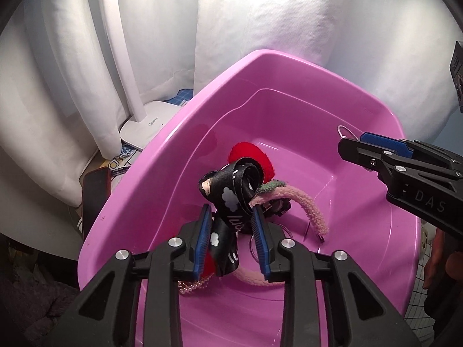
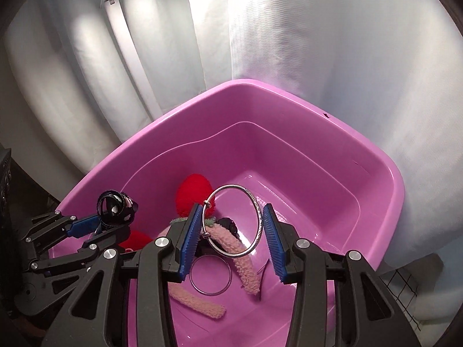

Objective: Organize jewelry
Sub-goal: 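Open left tool dropping the keychain while right tool releases the bangle into tub, then move both tools back from the tub toward the table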

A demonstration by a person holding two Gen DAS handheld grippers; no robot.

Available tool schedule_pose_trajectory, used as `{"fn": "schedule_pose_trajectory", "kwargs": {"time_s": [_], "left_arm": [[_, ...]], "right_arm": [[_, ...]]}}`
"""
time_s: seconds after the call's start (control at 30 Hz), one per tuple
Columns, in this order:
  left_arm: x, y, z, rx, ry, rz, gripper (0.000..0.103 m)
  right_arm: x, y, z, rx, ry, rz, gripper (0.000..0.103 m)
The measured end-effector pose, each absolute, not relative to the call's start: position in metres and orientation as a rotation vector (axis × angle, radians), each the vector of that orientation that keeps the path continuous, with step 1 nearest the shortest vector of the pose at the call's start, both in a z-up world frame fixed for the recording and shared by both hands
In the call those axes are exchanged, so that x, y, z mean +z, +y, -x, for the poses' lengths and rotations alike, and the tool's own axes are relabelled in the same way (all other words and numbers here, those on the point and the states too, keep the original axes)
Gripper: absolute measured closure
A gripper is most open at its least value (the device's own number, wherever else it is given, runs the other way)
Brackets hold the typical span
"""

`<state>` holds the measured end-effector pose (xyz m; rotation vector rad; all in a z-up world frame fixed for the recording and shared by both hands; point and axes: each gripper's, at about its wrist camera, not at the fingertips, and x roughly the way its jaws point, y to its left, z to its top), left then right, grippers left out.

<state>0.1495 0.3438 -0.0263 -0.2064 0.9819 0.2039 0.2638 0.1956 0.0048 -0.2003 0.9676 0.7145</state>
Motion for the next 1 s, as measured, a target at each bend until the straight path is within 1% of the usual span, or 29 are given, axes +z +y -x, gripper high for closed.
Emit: {"fn": "schedule_pose_trajectory", "kwargs": {"time_s": [0.03,0.07,0.1,0.13,0.63,0.9,1.0], "left_arm": [[-0.024,0.345,-0.149,0.212,0.971,0.203,0.039],[-0.021,0.345,-0.147,0.221,0.953,0.195,0.031],[-0.018,0.345,-0.145,0.231,0.937,0.183,0.023],[-0.015,0.345,-0.144,0.242,0.928,0.169,0.019],[-0.005,0.338,-0.13,0.277,0.917,0.163,0.019],[0.006,0.32,-0.12,0.279,0.893,0.152,0.019],[0.011,0.309,-0.115,0.277,0.882,0.151,0.019]], "right_arm": [[0.004,0.196,-0.265,0.708,0.966,0.205,0.06],[0.004,0.197,-0.267,0.701,0.963,0.209,0.053],[0.006,0.196,-0.267,0.694,0.957,0.207,0.048],[0.008,0.193,-0.267,0.689,0.947,0.199,0.045],[0.024,0.162,-0.256,0.685,0.918,0.131,0.043],[0.032,0.136,-0.235,0.696,0.901,0.102,0.043],[0.034,0.12,-0.226,0.693,0.899,0.078,0.042]]}}
